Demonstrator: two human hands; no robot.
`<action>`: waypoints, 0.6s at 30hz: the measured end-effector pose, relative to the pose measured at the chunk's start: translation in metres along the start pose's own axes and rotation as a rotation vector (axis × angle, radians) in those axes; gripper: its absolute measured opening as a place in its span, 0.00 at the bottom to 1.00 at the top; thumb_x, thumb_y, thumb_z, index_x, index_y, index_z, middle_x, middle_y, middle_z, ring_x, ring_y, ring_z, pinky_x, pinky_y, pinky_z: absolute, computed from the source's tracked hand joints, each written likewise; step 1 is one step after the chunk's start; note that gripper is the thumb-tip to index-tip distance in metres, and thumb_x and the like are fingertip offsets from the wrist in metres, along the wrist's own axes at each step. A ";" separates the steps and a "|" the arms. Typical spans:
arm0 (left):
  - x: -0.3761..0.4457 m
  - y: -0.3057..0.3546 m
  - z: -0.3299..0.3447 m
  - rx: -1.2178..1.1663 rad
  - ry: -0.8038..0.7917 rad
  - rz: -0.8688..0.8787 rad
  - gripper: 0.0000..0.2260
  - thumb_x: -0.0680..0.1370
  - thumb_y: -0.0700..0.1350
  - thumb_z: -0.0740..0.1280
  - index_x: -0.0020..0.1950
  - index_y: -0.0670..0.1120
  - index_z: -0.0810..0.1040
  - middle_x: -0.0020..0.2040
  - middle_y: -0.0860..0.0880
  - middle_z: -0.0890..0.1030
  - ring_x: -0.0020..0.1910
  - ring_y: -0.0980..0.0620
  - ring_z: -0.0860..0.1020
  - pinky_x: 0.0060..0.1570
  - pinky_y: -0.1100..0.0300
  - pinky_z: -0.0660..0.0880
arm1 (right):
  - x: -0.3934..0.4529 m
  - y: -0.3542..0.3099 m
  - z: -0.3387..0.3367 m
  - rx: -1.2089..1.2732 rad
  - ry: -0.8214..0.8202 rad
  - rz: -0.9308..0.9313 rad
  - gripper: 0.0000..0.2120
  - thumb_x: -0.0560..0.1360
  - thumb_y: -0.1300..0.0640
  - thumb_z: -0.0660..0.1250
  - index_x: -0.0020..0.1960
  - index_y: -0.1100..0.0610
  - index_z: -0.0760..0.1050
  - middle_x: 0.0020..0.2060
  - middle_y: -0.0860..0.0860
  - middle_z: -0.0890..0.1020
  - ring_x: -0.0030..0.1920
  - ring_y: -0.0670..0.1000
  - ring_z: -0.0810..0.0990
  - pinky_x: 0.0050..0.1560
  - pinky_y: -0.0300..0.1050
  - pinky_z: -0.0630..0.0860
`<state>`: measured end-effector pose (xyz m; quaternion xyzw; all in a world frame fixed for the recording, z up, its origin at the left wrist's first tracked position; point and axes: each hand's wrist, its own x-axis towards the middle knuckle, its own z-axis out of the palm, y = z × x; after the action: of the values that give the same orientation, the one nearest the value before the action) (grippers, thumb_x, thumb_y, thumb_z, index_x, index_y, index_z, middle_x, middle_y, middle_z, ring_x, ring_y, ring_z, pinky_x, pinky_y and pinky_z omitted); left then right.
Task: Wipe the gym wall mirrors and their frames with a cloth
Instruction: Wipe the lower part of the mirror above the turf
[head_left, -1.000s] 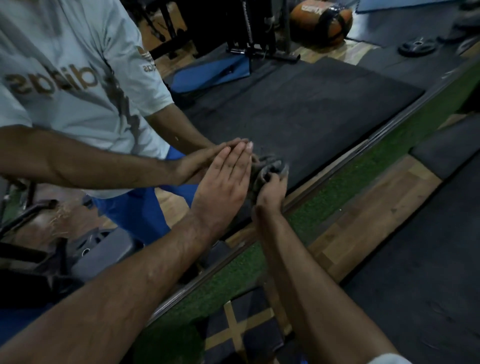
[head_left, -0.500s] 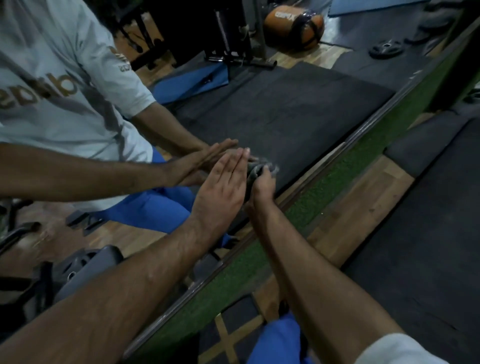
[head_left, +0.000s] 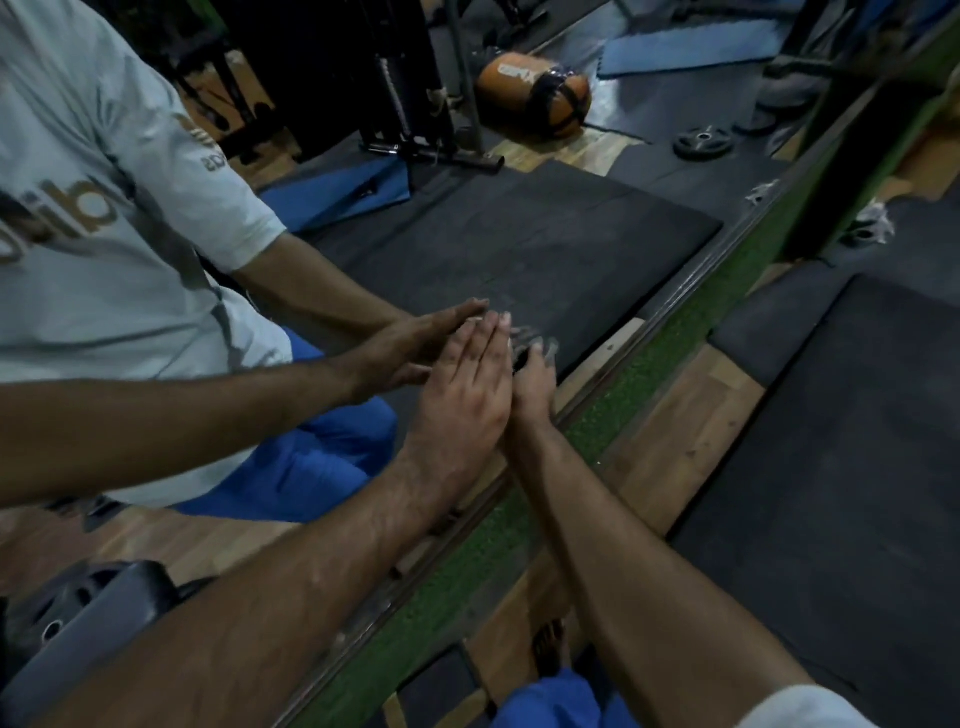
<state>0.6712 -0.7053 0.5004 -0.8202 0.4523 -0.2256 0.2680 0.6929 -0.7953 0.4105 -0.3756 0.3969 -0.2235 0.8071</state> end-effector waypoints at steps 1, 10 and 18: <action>0.005 -0.001 0.002 0.005 0.069 0.036 0.26 0.81 0.41 0.45 0.79 0.33 0.56 0.81 0.35 0.55 0.81 0.38 0.52 0.79 0.43 0.41 | 0.010 -0.009 -0.002 -0.047 0.065 -0.107 0.24 0.87 0.50 0.58 0.80 0.59 0.64 0.76 0.55 0.72 0.73 0.52 0.73 0.66 0.37 0.72; 0.067 0.020 -0.007 -0.028 -0.108 0.106 0.27 0.84 0.44 0.47 0.80 0.33 0.45 0.82 0.36 0.43 0.80 0.38 0.36 0.72 0.42 0.26 | 0.070 -0.010 -0.025 0.235 0.063 0.361 0.23 0.88 0.49 0.50 0.72 0.61 0.72 0.67 0.57 0.80 0.62 0.57 0.81 0.51 0.45 0.84; 0.142 0.043 -0.009 0.016 -0.009 0.144 0.29 0.83 0.44 0.45 0.79 0.30 0.41 0.81 0.34 0.43 0.80 0.37 0.39 0.78 0.43 0.38 | 0.141 -0.056 -0.047 -0.146 0.083 -0.105 0.33 0.82 0.37 0.56 0.83 0.49 0.57 0.81 0.51 0.64 0.78 0.52 0.66 0.78 0.52 0.66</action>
<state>0.7084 -0.8488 0.4978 -0.7843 0.5072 -0.2057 0.2922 0.7339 -0.9427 0.3694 -0.4442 0.4249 -0.2515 0.7476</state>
